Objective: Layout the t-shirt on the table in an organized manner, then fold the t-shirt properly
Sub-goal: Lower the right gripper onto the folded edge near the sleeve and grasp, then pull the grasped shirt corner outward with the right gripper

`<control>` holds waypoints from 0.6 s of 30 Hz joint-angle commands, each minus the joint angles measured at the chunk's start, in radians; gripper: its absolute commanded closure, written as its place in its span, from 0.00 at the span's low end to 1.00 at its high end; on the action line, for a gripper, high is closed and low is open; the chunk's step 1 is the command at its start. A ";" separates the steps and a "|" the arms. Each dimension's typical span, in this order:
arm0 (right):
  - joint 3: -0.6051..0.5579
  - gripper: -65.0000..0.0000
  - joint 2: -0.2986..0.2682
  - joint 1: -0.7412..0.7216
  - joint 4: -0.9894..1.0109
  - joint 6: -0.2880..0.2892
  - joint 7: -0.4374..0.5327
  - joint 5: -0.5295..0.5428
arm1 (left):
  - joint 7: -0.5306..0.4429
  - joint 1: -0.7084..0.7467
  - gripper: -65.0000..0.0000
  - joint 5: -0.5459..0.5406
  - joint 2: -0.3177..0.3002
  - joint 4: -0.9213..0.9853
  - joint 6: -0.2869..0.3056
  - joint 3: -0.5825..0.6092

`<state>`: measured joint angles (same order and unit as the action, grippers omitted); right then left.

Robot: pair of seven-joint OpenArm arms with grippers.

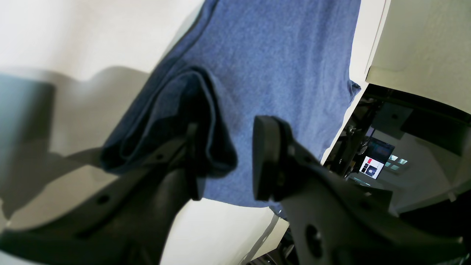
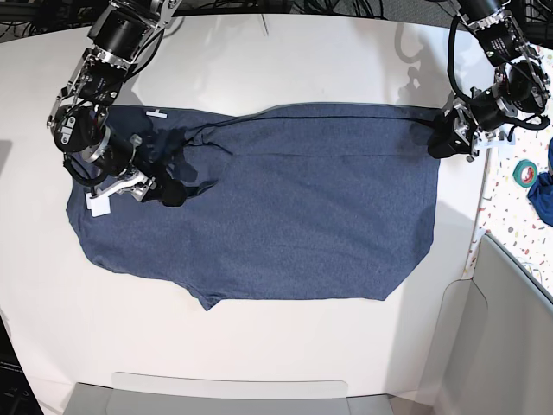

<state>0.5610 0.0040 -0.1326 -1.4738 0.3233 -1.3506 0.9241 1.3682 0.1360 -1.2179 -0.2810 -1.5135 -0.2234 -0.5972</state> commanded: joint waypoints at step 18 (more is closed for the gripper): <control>0.331 0.16 -0.081 0.274 -0.365 0.009 0.006 0.283 | 0.028 0.009 0.69 -0.029 -0.016 -0.015 0.000 -0.004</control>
<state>0.8913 -0.0635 0.1478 -1.8225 0.3267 -1.3548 1.1778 1.3689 0.1520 -1.2175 -0.2802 -1.5135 -0.2234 -0.5964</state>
